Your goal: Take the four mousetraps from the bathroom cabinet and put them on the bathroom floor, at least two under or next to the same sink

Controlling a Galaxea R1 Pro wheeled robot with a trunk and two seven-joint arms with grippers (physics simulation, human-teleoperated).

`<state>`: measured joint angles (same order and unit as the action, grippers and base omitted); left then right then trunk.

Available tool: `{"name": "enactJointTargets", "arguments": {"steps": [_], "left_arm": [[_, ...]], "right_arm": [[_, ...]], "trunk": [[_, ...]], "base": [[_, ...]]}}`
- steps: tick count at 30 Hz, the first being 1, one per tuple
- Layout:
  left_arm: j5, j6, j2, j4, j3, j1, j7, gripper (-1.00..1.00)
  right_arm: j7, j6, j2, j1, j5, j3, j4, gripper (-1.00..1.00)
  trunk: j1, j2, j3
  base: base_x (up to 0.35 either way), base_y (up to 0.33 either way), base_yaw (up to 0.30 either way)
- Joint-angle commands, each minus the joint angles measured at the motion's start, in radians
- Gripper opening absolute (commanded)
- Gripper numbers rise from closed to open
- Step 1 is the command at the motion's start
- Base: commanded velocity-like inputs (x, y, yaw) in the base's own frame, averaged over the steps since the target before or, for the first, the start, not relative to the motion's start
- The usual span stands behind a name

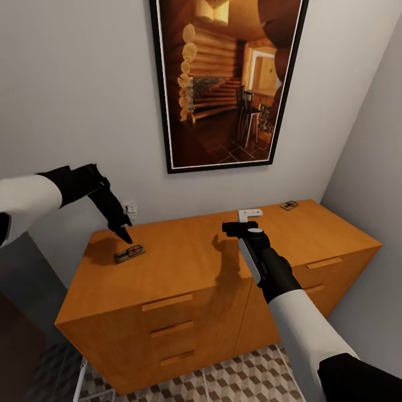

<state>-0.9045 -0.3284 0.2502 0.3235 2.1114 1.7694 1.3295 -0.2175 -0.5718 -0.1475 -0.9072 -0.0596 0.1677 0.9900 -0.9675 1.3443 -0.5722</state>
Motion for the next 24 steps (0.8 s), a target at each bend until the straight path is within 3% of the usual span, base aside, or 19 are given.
{"name": "enactJointTargets", "arguments": {"steps": [1, 9, 24], "left_arm": [[-0.009, -0.011, 0.001, 0.007, 0.007, -0.002, -0.011, 1.00], [-0.009, -0.018, -0.004, 0.017, 0.007, -0.047, -0.079, 1.00], [-0.010, -0.012, 0.011, 0.015, 0.007, -0.078, -0.099, 1.00]], "right_arm": [[-0.008, -0.004, 0.000, -0.001, -0.006, 0.003, 0.001, 1.00], [-0.008, -0.004, 0.000, -0.001, -0.006, 0.003, 0.000, 1.00], [-0.008, -0.003, 0.000, -0.001, -0.006, 0.002, -0.002, 1.00]], "trunk": [[0.000, 0.001, -0.001], [0.000, 0.001, -0.001], [0.000, 0.001, -0.001]], "base": [[0.000, 0.000, 0.000], [0.000, 0.000, 0.000], [0.000, 0.000, 0.000]]}}
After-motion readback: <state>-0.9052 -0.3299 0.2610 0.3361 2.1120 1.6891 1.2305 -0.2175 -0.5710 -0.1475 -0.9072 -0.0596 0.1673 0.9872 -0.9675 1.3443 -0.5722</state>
